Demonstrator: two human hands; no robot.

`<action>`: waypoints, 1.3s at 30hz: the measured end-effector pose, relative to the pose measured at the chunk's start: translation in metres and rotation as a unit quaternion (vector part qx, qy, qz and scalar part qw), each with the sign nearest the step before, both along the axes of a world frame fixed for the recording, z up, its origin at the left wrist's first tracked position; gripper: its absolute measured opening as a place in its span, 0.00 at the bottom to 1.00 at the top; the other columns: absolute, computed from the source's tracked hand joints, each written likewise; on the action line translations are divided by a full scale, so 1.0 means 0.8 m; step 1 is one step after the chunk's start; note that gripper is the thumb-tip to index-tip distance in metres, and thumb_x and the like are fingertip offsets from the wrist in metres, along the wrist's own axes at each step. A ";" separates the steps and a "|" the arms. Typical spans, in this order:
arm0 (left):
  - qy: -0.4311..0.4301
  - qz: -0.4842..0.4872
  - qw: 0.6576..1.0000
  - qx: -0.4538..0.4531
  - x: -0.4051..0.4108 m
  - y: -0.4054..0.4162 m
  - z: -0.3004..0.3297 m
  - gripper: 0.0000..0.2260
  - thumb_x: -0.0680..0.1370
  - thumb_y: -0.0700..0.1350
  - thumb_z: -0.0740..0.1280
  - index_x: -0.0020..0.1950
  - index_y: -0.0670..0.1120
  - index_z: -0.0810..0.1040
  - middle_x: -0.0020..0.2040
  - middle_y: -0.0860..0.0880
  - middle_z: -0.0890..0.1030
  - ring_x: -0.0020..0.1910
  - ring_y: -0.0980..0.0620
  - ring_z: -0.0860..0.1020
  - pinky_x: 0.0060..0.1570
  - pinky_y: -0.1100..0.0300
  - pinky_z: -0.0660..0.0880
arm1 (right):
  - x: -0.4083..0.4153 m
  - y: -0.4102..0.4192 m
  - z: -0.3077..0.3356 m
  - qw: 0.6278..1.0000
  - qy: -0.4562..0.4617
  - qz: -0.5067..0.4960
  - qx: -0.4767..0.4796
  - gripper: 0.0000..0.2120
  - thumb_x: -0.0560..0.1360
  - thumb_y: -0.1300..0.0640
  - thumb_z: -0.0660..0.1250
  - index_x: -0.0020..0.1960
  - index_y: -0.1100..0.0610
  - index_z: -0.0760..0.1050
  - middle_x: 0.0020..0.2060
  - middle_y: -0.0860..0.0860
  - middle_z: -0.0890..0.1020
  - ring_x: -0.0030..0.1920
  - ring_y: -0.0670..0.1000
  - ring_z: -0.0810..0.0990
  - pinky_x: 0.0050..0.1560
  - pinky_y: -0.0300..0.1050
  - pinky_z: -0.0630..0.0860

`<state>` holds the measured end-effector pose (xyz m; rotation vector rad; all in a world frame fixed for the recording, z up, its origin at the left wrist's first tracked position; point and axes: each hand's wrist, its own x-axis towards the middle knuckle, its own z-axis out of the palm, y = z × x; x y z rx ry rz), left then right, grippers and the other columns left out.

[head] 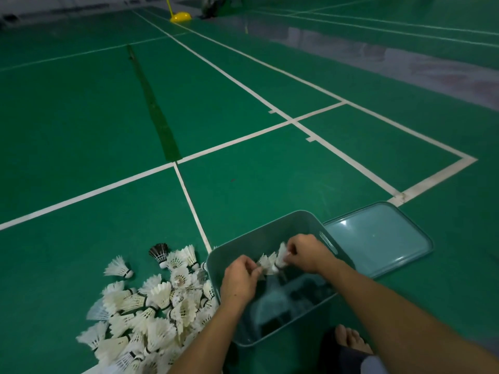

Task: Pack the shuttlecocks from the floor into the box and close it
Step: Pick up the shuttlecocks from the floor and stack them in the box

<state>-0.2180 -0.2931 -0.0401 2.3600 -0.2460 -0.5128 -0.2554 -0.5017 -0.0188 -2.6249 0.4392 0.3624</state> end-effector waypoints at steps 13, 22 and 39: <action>0.093 0.079 0.986 0.112 0.028 -0.024 -0.067 0.12 0.81 0.55 0.71 0.51 0.47 0.75 0.52 0.46 0.83 0.50 0.44 0.83 0.56 0.48 0.82 | 0.035 0.000 -0.088 0.981 0.018 -0.185 0.051 0.03 0.80 0.61 0.66 0.47 0.57 0.78 0.43 0.55 0.81 0.41 0.55 0.79 0.42 0.46 0.75; 0.101 0.142 0.980 0.092 0.036 -0.025 -0.078 0.10 0.82 0.50 0.71 0.56 0.45 0.75 0.54 0.44 0.83 0.51 0.42 0.82 0.56 0.48 0.81 | 0.050 -0.008 -0.140 0.971 0.073 -0.172 0.151 0.14 0.77 0.63 0.71 0.62 0.61 0.81 0.57 0.59 0.85 0.58 0.58 0.82 0.56 0.46 0.77; -0.046 -0.072 0.996 -0.032 0.051 0.030 0.073 0.07 0.83 0.52 0.69 0.54 0.50 0.83 0.46 0.56 0.84 0.46 0.58 0.82 0.54 0.57 0.82 | 0.012 0.021 -0.003 0.975 -0.138 -0.115 0.132 0.04 0.78 0.57 0.71 0.47 0.49 0.82 0.42 0.42 0.84 0.44 0.41 0.81 0.51 0.43 0.80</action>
